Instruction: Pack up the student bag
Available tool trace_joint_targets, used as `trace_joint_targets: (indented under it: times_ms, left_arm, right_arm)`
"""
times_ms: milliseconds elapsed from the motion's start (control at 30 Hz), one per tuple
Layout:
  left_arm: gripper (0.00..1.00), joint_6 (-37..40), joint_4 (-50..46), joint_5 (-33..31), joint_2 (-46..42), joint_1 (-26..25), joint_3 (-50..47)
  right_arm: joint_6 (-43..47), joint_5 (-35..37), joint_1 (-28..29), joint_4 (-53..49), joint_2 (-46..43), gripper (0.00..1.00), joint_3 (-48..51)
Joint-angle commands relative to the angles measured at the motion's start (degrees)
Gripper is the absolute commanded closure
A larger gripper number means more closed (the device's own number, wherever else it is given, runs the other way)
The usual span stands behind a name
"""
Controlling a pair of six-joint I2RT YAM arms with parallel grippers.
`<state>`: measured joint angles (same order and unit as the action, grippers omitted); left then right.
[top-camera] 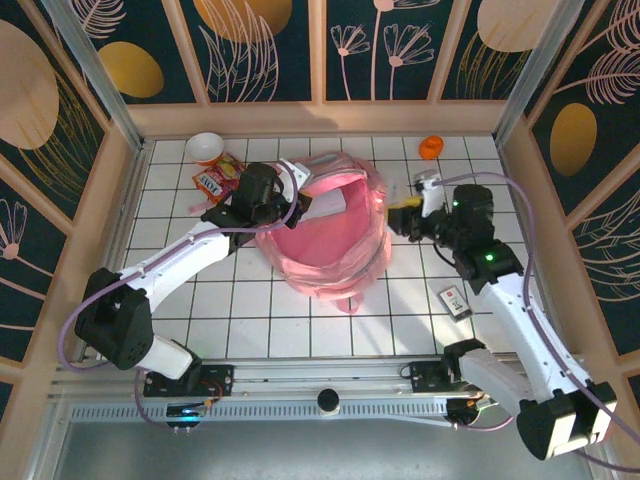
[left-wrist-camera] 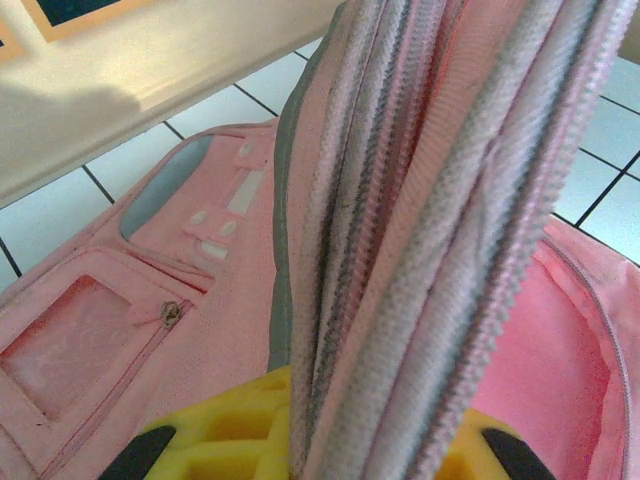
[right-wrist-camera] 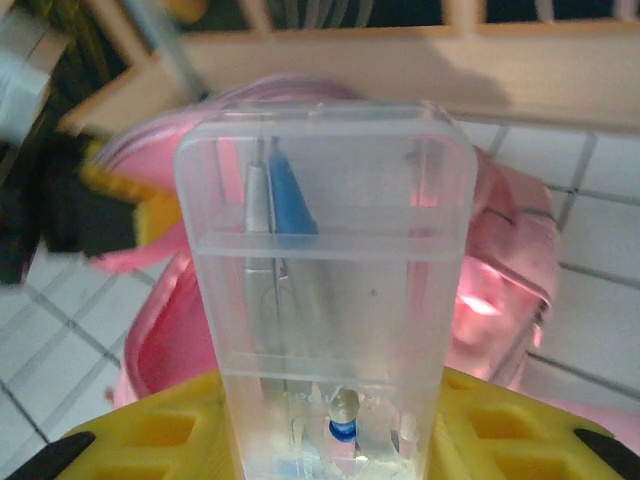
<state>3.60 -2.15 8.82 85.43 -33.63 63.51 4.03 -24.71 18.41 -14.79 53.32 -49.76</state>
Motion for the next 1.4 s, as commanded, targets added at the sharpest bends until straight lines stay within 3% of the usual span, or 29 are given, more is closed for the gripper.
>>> trace_joint_targets:
  times_ms: [0,233,400,600,967,1367]
  left_arm:
    - [1.0,-2.8,9.2,3.1,-2.3,0.1,3.8]
    - [1.0,-2.2,8.2,3.1,-2.3,0.1,5.6]
    - [1.0,-2.9,8.2,3.9,-1.9,0.1,6.9]
    - [1.0,-3.3,8.0,4.9,-1.2,0.1,8.4]
    - [1.0,-4.2,9.1,7.7,0.0,0.1,10.2]
    - [1.0,-4.7,9.3,7.6,-0.1,0.1,10.6]
  right_arm:
    - [18.1,1.0,6.0,-0.6,1.5,0.64,0.2]
    - [41.4,14.9,18.7,-5.0,13.6,0.66,-3.9]
    - [50.0,20.5,22.3,-2.0,23.7,0.66,-7.2]
    - [58.1,22.3,22.9,2.7,32.0,0.64,-8.3]
    - [63.6,22.7,23.2,9.9,42.7,0.54,-11.9]
    - [57.3,27.0,23.0,10.6,44.1,0.42,-13.6]
